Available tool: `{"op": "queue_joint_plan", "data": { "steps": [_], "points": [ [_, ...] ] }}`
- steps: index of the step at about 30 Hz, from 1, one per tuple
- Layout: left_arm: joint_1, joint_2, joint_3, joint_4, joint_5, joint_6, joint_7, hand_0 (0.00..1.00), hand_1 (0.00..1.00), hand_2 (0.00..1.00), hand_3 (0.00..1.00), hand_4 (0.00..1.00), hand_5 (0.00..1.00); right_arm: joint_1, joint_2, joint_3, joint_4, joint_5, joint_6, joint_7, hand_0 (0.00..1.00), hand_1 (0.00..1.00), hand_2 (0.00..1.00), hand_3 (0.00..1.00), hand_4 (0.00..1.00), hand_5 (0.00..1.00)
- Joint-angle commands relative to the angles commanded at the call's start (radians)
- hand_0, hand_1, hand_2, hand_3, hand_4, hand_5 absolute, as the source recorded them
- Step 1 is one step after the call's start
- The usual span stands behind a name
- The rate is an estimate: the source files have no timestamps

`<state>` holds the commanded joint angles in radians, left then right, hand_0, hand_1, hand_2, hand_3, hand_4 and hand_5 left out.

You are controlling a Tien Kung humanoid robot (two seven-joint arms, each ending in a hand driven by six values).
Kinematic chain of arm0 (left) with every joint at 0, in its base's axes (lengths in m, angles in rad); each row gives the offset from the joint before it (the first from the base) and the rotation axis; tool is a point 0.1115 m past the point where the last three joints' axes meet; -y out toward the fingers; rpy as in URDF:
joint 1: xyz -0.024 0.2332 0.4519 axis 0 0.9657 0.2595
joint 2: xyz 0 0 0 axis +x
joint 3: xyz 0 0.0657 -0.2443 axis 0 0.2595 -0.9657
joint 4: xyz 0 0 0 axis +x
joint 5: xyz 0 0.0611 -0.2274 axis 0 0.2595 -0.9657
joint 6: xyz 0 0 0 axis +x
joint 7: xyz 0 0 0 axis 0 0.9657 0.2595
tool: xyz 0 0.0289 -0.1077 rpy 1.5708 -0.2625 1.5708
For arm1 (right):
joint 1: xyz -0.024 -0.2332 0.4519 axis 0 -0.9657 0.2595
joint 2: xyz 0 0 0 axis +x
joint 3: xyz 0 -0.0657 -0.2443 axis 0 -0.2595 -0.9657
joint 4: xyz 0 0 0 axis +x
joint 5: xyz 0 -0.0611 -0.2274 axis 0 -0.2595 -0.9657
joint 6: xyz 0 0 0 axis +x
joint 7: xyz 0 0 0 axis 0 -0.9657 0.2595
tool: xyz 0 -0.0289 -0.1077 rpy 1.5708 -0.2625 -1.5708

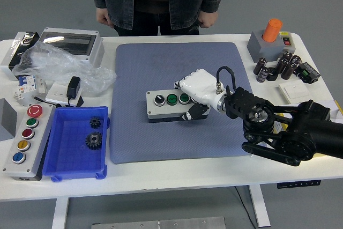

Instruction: Pick up the button,place it on the desk,press the button,press the button

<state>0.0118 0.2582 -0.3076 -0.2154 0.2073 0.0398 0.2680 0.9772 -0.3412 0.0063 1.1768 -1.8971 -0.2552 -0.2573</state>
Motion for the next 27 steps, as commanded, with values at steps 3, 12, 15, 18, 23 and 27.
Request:
{"op": "queue_joint_plan", "data": {
  "steps": [3, 12, 15, 18, 23, 27],
  "points": [
    [0.001, 0.000, 0.000, 0.000, 0.000, 0.000, -0.001, 0.705, 0.737, 0.695, 0.672, 0.606, 0.451, -0.001, 0.000, -0.001, -0.005, 0.004, -0.001, 0.003, 0.394, 0.569, 0.529, 0.378, 0.552, 0.037],
    [0.003, 0.000, -0.001, -0.001, 0.001, 0.002, -0.003, 0.704, 0.737, 0.695, 0.672, 0.607, 0.449, -0.004, 0.003, 0.011, -0.013, 0.022, 0.025, 0.010, 0.403, 0.583, 0.590, 0.379, 0.552, 0.036],
    [0.004, -0.001, 0.000, 0.000, -0.001, 0.002, -0.003, 0.705, 0.737, 0.695, 0.672, 0.608, 0.449, -0.006, 0.003, 0.016, -0.014, 0.025, 0.034, 0.011, 0.457, 0.635, 0.643, 0.476, 0.601, 0.041],
    [0.005, -0.001, 0.000, -0.001, -0.001, 0.002, -0.003, 0.705, 0.737, 0.695, 0.672, 0.608, 0.449, -0.007, 0.003, 0.021, -0.015, 0.028, 0.043, 0.011, 0.457, 0.635, 0.643, 0.476, 0.601, 0.041],
    [0.007, 0.000, 0.001, -0.001, -0.002, 0.002, -0.004, 0.704, 0.736, 0.695, 0.672, 0.608, 0.448, -0.009, 0.003, 0.026, -0.017, 0.029, 0.050, 0.012, 0.588, 0.674, 0.677, 0.654, 0.795, 0.136],
    [0.007, 0.000, 0.002, -0.001, -0.003, 0.002, -0.004, 0.704, 0.737, 0.694, 0.672, 0.608, 0.448, -0.009, 0.001, 0.033, -0.016, 0.029, 0.054, 0.013, 0.724, 0.696, 0.709, 0.690, 0.823, 0.158]
  ]
}}
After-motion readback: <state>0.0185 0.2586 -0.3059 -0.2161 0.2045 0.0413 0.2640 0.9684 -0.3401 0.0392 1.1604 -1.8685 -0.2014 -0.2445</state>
